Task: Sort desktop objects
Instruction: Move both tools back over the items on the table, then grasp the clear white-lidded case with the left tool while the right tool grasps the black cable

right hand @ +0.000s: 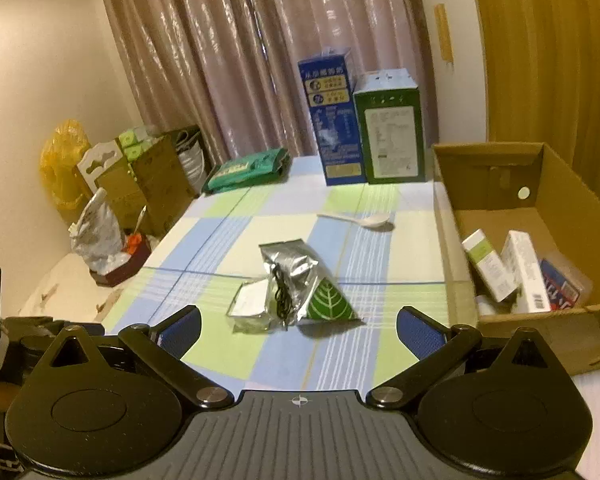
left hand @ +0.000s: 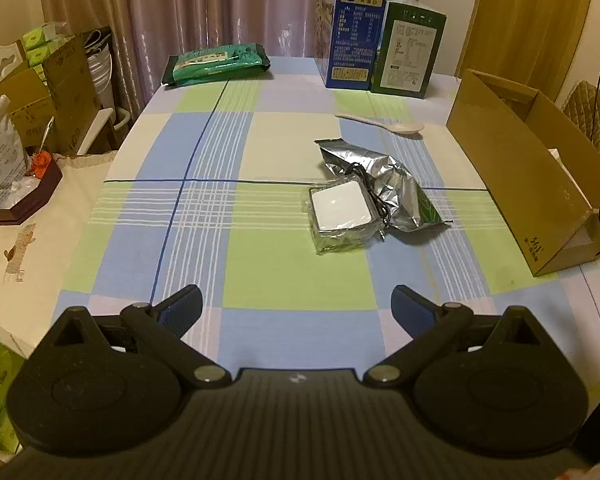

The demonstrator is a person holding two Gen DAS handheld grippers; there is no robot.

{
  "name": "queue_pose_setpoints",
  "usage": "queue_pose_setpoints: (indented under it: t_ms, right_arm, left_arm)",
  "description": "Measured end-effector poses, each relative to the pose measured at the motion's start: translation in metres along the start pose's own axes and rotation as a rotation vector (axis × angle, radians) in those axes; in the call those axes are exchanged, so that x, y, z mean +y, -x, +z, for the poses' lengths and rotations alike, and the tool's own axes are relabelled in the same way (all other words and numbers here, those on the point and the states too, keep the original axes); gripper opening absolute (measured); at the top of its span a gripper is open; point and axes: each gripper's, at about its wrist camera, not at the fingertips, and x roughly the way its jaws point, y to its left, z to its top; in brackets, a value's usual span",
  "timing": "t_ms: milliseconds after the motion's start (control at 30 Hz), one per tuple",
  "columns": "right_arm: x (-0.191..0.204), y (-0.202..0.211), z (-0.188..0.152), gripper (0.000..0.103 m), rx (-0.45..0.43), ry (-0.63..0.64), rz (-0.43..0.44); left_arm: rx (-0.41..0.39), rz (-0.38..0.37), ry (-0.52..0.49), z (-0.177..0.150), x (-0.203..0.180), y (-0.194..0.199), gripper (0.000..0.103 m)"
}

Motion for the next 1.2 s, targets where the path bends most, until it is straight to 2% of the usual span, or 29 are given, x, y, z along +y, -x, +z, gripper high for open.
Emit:
queue_pose_setpoints:
  t_ms: [767,1200]
  right_arm:
    - [-0.01,-0.082,-0.001,0.101,0.087,0.005,0.001]
    - [-0.02,-0.145,0.006,0.1,0.105,0.041,-0.039]
  left_arm:
    - [0.058,-0.012,-0.088,0.018,-0.006,-0.069,0.099]
    - [0.052,-0.064,-0.1,0.027,-0.011,-0.116,0.094]
